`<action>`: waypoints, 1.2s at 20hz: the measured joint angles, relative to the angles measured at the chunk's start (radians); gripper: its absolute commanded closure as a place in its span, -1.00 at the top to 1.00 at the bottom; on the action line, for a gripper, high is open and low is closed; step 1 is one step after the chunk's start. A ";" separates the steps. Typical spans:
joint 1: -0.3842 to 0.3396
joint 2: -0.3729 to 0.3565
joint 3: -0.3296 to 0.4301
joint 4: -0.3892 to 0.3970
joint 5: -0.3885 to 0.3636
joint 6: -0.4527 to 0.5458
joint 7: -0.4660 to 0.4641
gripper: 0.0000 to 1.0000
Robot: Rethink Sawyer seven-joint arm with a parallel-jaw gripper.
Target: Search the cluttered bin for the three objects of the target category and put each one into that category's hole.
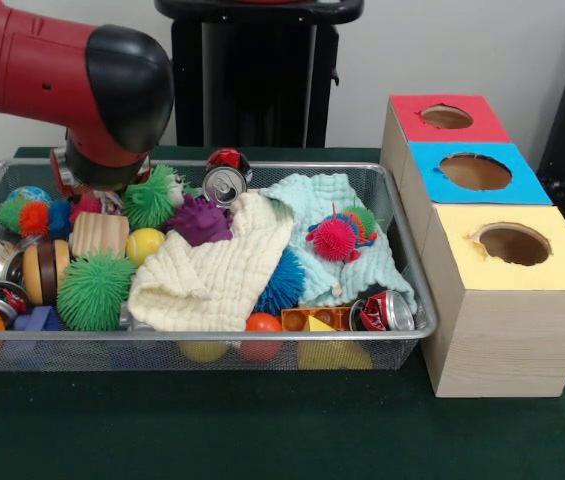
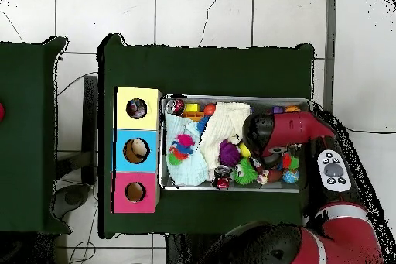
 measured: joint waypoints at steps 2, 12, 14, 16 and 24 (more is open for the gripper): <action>0.002 0.010 -0.005 -0.001 -0.005 0.000 0.000 1.00; 0.027 0.058 -0.043 -0.026 -0.016 0.000 0.000 1.00; 0.029 0.059 -0.047 -0.026 -0.015 0.000 0.000 1.00; 0.029 0.062 -0.049 -0.027 -0.015 0.000 0.000 1.00; 0.030 0.063 -0.052 -0.028 -0.015 0.000 0.000 1.00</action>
